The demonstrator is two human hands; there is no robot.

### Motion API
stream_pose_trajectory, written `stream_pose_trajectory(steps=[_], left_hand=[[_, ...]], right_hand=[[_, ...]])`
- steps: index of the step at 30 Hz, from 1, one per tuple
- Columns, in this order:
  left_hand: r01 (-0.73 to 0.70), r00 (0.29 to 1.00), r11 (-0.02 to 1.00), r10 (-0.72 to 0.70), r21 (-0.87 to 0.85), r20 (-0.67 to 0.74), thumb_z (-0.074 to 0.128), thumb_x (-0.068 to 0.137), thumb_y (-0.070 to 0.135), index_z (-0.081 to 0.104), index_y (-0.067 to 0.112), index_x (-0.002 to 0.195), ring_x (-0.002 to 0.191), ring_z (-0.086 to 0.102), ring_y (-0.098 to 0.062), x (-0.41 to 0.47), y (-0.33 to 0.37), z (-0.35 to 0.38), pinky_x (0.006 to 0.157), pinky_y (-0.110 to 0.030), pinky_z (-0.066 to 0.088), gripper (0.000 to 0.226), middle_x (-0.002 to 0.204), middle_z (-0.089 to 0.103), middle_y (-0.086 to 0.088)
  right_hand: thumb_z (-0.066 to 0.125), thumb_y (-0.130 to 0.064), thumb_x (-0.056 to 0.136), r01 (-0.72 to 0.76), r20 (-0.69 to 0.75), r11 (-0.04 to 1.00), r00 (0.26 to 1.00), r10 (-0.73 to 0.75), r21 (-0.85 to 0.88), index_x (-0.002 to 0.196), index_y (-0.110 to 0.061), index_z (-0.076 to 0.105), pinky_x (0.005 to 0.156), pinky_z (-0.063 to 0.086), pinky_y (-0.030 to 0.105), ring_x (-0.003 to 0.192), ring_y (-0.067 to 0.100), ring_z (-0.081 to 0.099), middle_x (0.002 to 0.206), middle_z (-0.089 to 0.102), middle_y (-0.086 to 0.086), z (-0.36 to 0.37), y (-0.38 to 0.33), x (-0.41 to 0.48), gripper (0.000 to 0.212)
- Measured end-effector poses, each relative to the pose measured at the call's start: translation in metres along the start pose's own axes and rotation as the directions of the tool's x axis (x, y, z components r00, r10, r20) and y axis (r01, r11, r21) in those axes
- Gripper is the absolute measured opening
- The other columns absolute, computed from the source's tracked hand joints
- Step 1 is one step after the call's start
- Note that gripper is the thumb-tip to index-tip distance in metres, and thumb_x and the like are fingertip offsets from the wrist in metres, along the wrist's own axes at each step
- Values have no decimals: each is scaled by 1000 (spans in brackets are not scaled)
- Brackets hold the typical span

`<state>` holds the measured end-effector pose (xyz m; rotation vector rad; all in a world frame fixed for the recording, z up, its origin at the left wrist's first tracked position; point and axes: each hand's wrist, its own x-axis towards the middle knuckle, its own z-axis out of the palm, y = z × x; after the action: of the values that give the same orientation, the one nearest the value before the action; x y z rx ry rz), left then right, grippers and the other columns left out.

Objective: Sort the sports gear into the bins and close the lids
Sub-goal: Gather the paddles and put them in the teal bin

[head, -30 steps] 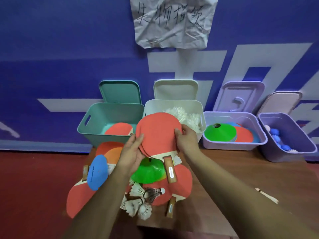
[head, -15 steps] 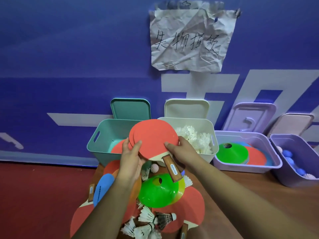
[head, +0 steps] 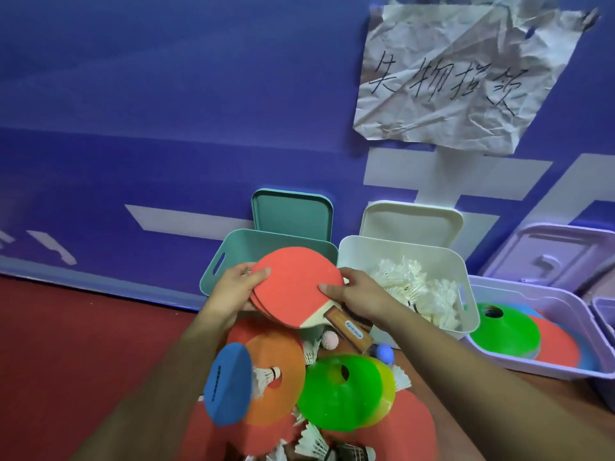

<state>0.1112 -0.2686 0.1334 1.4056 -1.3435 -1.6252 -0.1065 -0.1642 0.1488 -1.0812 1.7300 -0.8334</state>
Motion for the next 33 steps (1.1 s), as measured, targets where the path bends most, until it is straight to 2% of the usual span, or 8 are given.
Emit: stream_pose_trajectory(steps=[4,7,10,12,16,24,30,33], left_hand=[[17,995,997,-24,-79,-94,63,94,25,60,6,115,82,69,-20,47,-10,-23,66,-40,61,28,99,70,-10],[53,995,993,-61,-102,-78,63,94,23,60,9,115,79,68,-17,86,-22,-38,59,-32,59,26,96,70,-6],[101,994,990,-105,-94,-39,61,95,19,60,11,114,80,66,-20,126,-33,-48,55,-31,59,20,98,68,-9],[154,988,986,-155,-60,-9,62,95,19,59,14,109,87,66,-25,150,-45,-49,69,-39,60,15,101,67,-11],[172,983,960,-181,222,22,73,82,35,62,18,97,100,67,-27,197,-83,-59,94,-49,53,25,105,70,-9],[128,965,696,-252,706,73,61,82,47,68,11,108,98,66,-32,258,-143,-59,90,-42,53,45,109,71,-13],[51,948,575,-284,816,141,65,84,14,63,6,117,105,63,-32,251,-137,-48,91,-38,51,34,116,67,-16],[26,949,579,-271,815,162,60,85,16,62,7,118,106,62,-31,242,-135,-49,92,-37,50,34,116,66,-14]], right_hand=[[75,-57,73,45,-22,955,998,-54,-293,106,-22,58,68,52,28,77,8,63,88,66,-9,15,-17,35,51],[79,-42,71,77,41,867,997,-65,-492,113,-20,52,53,40,19,71,13,57,91,62,-5,31,-20,60,55],[72,-35,77,87,-1,807,994,-108,-584,115,-18,50,66,42,27,90,25,62,104,66,6,51,-17,95,47],[74,-36,74,53,-15,773,997,-81,-632,118,-16,47,72,45,31,96,29,61,107,64,11,59,-11,114,55],[74,-29,75,-53,-57,736,998,20,-674,135,-13,35,75,49,37,97,36,62,108,66,18,75,9,141,73],[65,-16,80,-163,-75,767,986,149,-621,135,-11,29,79,53,44,96,41,65,105,67,22,112,58,182,66],[63,-16,81,-200,-81,739,978,194,-643,146,-10,22,79,53,44,96,40,65,108,66,23,118,86,196,77],[62,-18,82,-162,-70,753,986,153,-638,137,-10,41,85,51,39,105,37,63,116,64,21,118,84,193,59]])
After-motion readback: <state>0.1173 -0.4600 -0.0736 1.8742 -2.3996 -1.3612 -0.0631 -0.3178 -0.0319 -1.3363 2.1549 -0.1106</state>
